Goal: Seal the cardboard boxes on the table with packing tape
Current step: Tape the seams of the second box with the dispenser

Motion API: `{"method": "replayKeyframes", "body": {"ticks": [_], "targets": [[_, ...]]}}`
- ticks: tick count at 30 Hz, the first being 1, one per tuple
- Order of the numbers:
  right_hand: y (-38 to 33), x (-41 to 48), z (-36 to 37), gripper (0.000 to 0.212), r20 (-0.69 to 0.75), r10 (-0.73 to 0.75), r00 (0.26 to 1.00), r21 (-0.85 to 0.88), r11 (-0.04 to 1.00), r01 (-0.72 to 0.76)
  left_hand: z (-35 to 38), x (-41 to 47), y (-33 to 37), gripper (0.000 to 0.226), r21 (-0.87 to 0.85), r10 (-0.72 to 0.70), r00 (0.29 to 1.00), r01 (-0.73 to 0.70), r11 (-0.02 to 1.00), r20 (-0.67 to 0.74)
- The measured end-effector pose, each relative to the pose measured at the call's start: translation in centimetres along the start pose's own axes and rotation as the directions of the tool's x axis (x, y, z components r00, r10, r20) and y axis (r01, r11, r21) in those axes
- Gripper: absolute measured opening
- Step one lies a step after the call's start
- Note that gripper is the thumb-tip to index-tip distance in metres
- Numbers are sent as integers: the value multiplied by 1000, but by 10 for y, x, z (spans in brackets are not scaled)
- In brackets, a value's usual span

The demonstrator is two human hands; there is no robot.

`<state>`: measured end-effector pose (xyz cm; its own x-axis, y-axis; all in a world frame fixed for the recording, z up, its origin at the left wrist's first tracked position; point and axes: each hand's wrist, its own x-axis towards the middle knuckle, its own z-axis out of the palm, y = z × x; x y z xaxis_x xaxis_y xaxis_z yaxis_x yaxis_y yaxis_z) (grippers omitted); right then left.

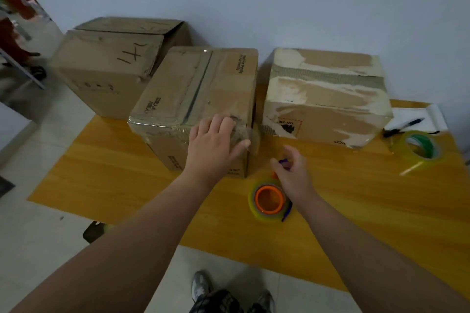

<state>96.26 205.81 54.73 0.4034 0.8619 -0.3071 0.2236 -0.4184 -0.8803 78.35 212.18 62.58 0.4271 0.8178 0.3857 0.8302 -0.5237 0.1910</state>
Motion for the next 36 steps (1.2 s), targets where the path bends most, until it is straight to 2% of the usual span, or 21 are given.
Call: {"method": "replayKeyframes", "body": {"ticks": [1, 2, 3, 4, 5, 7, 9, 11, 14, 16, 20, 23, 28, 31, 33, 36], "targets": [[-18, -3, 1, 58, 142, 55, 988, 264, 960, -91, 0, 1, 1, 42, 5, -11, 1000, 11, 1000, 0], [-34, -7, 2, 56, 295, 110, 949, 461, 854, -242, 0, 1, 2, 43, 13, -19, 1000, 19, 1000, -4], [-47, -10, 2, 52, 397, 133, 908, 565, 744, -356, 0, 1, 2, 43, 21, -25, 1000, 25, 999, -9], [-56, -11, 2, 48, 438, 130, 890, 619, 674, -403, 0, 1, 3, 43, 28, -28, 1000, 28, 999, -13], [-61, -11, 2, 46, 423, 125, 898, 660, 636, -399, -1, 1, 3, 43, 33, -30, 999, 30, 999, -10], [-66, -11, 2, 48, 293, 142, 946, 736, 598, -318, -2, 1, 5, 42, 40, -33, 999, 33, 999, 9], [-66, -9, 3, 48, 170, 169, 971, 761, 604, -238, -5, 2, 4, 40, 29, -27, 999, 26, 999, 36], [-66, -8, 4, 45, 119, 180, 976, 776, 597, -205, -8, 0, -5, 39, -4, 12, 997, -12, 1000, 71], [-66, -6, 9, 42, 136, 228, 964, 813, 531, -240, -14, -7, -25, 57, 17, 177, 968, -183, 983, 177], [-65, -6, 15, 41, 167, 271, 948, 828, 483, -285, -19, -10, -33, 63, 56, 232, 949, -249, 967, 212], [-61, -4, 32, 37, 233, 316, 920, 856, 381, -348, -21, -15, -42, 68, 112, 160, 956, -192, 975, 247], [-60, -4, 46, 37, 237, 318, 918, 879, 333, -342, -18, -17, -45, 68, 109, 165, 956, -196, 975, 241], [-62, -3, 63, 41, 139, 273, 952, 876, 414, -247, -17, -15, -43, 65, 52, 151, 965, -165, 985, 215], [-59, -3, 68, 45, 10, 212, 977, 799, 587, -135, -14, -17, -42, 67, 31, 148, 968, -158, 987, 200], [-57, -4, 68, 48, -83, 156, 984, 649, 758, -65, -14, -17, -41, 66, 12, 140, 974, -144, 989, 177], [-54, -6, 61, 53, -208, 94, 974, 286, 958, -31, -13, -15, -39, 63, -12, 128, 979, -128, 992, 157]]}}
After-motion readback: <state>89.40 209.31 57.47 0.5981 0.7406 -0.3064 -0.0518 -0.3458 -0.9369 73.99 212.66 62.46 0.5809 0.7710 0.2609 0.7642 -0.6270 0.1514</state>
